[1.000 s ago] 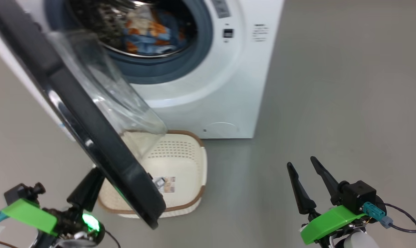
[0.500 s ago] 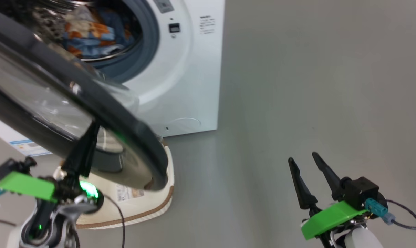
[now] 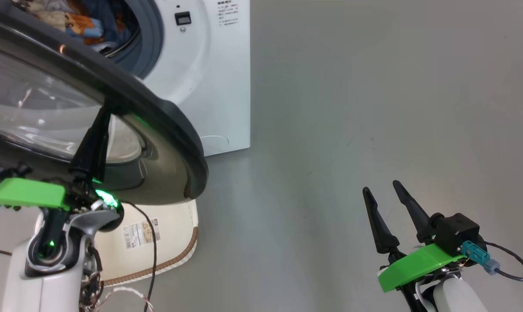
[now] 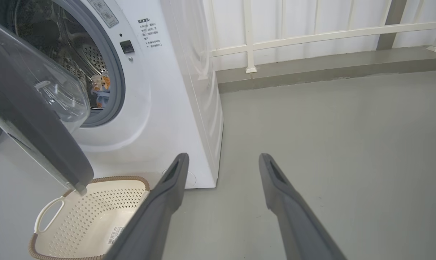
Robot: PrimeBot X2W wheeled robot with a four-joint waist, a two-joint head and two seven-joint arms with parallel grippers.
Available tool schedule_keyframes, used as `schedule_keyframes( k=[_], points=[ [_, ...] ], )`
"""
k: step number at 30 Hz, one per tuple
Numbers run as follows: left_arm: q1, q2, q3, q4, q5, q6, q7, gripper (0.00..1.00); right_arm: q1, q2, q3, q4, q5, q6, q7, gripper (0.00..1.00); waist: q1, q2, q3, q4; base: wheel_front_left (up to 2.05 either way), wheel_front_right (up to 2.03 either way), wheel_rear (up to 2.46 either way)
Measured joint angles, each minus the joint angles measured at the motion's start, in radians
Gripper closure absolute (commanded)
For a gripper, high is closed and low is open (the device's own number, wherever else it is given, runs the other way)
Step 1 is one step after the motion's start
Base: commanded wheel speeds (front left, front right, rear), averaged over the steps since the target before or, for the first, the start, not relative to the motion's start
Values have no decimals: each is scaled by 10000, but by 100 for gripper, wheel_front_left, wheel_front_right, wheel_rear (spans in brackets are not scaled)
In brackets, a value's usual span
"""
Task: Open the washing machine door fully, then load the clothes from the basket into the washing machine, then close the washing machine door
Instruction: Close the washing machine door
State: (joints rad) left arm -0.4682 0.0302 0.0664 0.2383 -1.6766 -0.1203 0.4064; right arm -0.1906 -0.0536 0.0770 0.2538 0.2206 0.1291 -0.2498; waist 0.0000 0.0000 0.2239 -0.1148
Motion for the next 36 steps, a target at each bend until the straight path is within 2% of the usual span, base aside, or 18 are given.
schedule_keyframes(
  k=[10,30,35,36],
  points=[
    [33,-19,102,119,2,0,-33,100,4,2,-163,61,10,0,0,0,0,0,-349,213,0,0,0],
    [2774,-2,90,-957,-180,0,-608,100,374,8,-153,232,213,0,0,0,0,0,-1449,925,0,0,0],
    [3297,2,69,-1218,-541,0,-1028,100,414,10,-150,224,222,0,0,0,0,0,-1562,1003,0,0,0],
    [3395,8,71,-1285,-646,0,-1154,96,447,10,-140,226,249,0,-2,0,0,0,-1579,1007,0,0,0]
  ],
)
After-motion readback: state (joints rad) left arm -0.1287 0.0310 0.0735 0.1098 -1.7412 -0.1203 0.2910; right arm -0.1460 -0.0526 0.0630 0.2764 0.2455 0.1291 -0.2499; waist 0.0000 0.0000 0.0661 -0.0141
